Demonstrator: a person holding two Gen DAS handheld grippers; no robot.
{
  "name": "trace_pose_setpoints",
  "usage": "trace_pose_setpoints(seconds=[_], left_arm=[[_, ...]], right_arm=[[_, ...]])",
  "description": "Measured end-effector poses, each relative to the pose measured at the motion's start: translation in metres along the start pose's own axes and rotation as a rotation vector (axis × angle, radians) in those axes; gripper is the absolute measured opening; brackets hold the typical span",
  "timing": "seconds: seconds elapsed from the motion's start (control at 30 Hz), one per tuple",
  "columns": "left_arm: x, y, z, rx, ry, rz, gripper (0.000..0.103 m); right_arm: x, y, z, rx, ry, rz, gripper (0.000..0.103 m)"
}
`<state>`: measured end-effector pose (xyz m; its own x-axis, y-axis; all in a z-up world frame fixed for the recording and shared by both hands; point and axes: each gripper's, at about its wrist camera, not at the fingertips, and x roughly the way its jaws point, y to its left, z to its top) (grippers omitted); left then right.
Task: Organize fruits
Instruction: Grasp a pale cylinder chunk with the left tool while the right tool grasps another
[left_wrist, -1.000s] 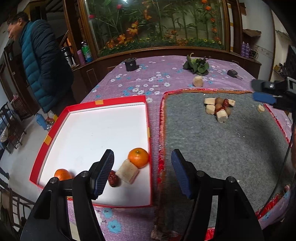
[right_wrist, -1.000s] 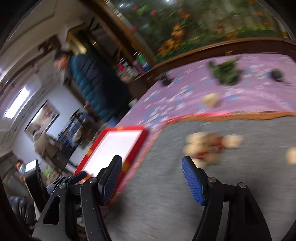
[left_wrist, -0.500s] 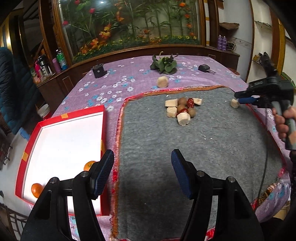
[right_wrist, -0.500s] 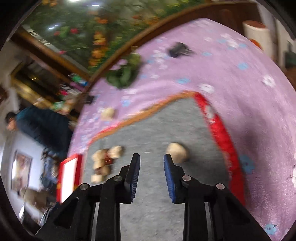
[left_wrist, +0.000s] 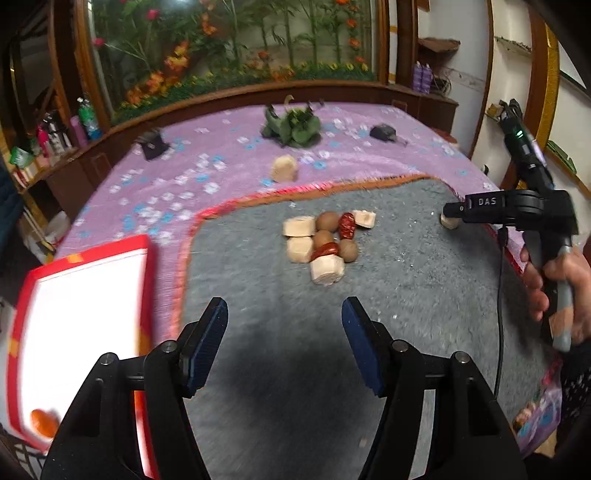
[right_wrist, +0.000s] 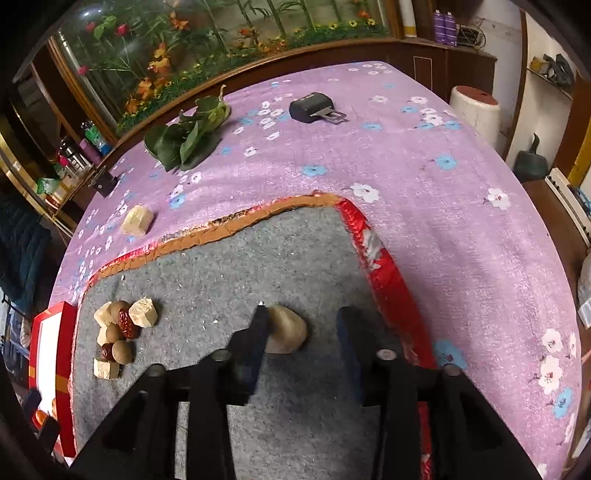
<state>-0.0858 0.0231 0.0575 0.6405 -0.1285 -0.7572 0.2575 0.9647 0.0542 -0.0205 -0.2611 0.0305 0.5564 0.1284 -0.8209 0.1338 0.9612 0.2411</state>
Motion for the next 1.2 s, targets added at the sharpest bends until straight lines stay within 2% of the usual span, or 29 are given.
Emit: trace_pose_setpoints(seconds=[0.17,0.2,0.23,0.27,0.33,0.4,0.5,0.57,0.67,0.7,0.83,1.03,1.2], left_arm=[[0.036,-0.009,0.009,-0.01,0.048,-0.027,0.063],[0.041,-0.01,0.011,-0.014,0.052,-0.032,0.063],[0.045,-0.011,0.013,-0.014,0.053,-0.035,0.063],[0.048,-0.012,0.014,-0.011,0.056,-0.037,0.063],[0.056,-0.016,0.016,0.001,0.072,-0.039,0.063],[0.063,-0.02,0.018,0.006,0.08,-0.048,0.054],[0.068,-0.023,0.019,0.007,0.091,-0.062,0.04],[0.071,-0.024,0.019,0.004,0.097,-0.061,0.032],[0.074,-0.026,0.019,0.012,0.098,-0.053,0.03],[0.074,-0.026,0.019,0.009,0.095,-0.054,0.026],[0.077,-0.023,0.022,-0.012,0.092,-0.075,0.025],[0.073,-0.019,0.019,-0.036,0.075,-0.087,0.025],[0.051,-0.013,0.014,-0.052,0.031,-0.067,0.025]], right_arm=[[0.007,0.012,-0.004,-0.06,-0.004,0.02,0.04],[0.008,0.013,-0.005,-0.061,-0.012,0.037,0.036],[0.009,0.011,-0.004,-0.052,-0.012,0.066,0.025],[0.01,0.01,-0.004,-0.05,-0.008,0.08,0.02],[0.01,0.011,-0.003,-0.067,-0.008,0.101,0.018],[0.011,0.009,-0.002,-0.055,-0.004,0.132,0.017],[0.011,0.006,-0.002,-0.017,0.024,0.231,0.017],[0.012,0.008,-0.003,-0.023,0.029,0.231,0.017],[0.01,0.011,-0.005,-0.027,0.03,0.258,0.017],[0.008,0.013,-0.005,-0.03,0.028,0.273,0.017],[0.007,0.017,-0.006,-0.039,0.027,0.326,0.017],[0.011,0.014,-0.006,0.023,0.081,0.51,0.017],[0.015,0.022,-0.009,0.017,0.102,0.556,0.017]])
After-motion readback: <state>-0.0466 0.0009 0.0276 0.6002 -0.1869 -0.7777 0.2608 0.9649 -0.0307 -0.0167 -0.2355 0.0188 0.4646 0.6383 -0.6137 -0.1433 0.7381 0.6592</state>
